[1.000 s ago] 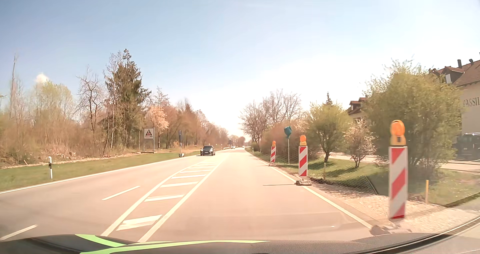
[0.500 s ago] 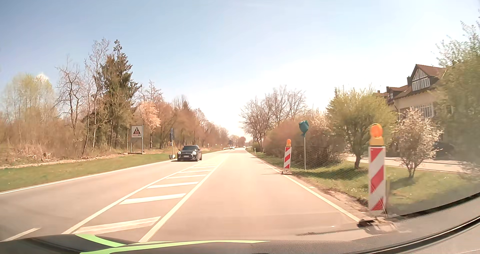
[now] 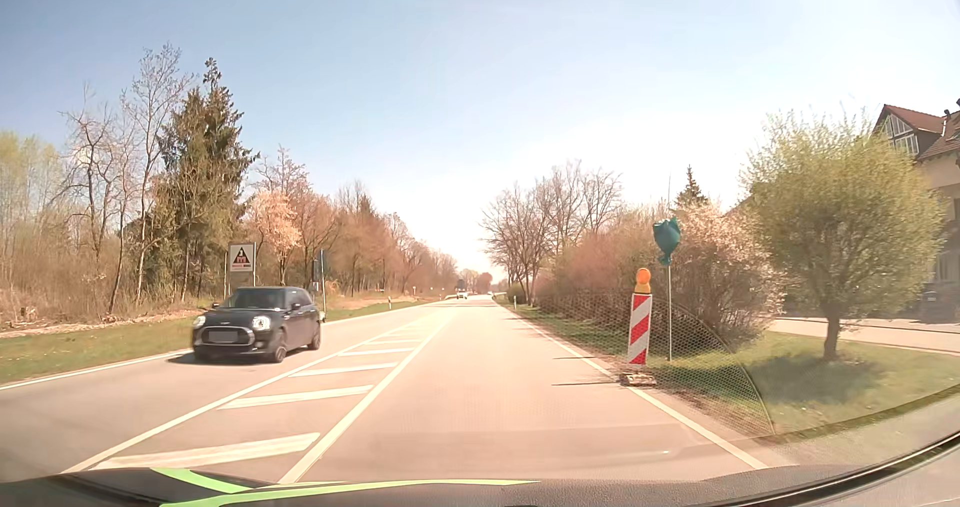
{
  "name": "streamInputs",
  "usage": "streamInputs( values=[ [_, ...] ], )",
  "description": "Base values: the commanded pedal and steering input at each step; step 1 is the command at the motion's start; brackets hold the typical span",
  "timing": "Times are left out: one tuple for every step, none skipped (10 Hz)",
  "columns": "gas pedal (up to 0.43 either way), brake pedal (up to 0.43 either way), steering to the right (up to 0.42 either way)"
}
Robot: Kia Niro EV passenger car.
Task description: Follow the waypoints while adhering to traffic rules and regulations
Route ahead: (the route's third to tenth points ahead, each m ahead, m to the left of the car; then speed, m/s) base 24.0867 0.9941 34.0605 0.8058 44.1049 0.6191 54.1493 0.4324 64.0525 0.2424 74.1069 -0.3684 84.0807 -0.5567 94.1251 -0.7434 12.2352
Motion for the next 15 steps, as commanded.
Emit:
streamInputs(
  values=[
    [0.15, 0.0, -0.002],
    [0.15, 0.0, -0.002],
    [0.15, 0.0, -0.002],
    [0.157, 0.0, -0.002],
    [0.157, 0.0, -0.002],
    [0.157, 0.0, -0.001],
    [0.157, 0.0, -0.001],
    [0.157, 0.0, -0.001],
    [0.157, 0.0, 0.0],
    [0.157, 0.0, 0.001],
    [0.15, 0.0, 0.001],
    [0.15, 0.0, 0.001],
    [0.138, 0.0, 0.001],
    [0.138, 0.0, 0.001],
    [0.138, 0.0, 0.001]
  ],
)
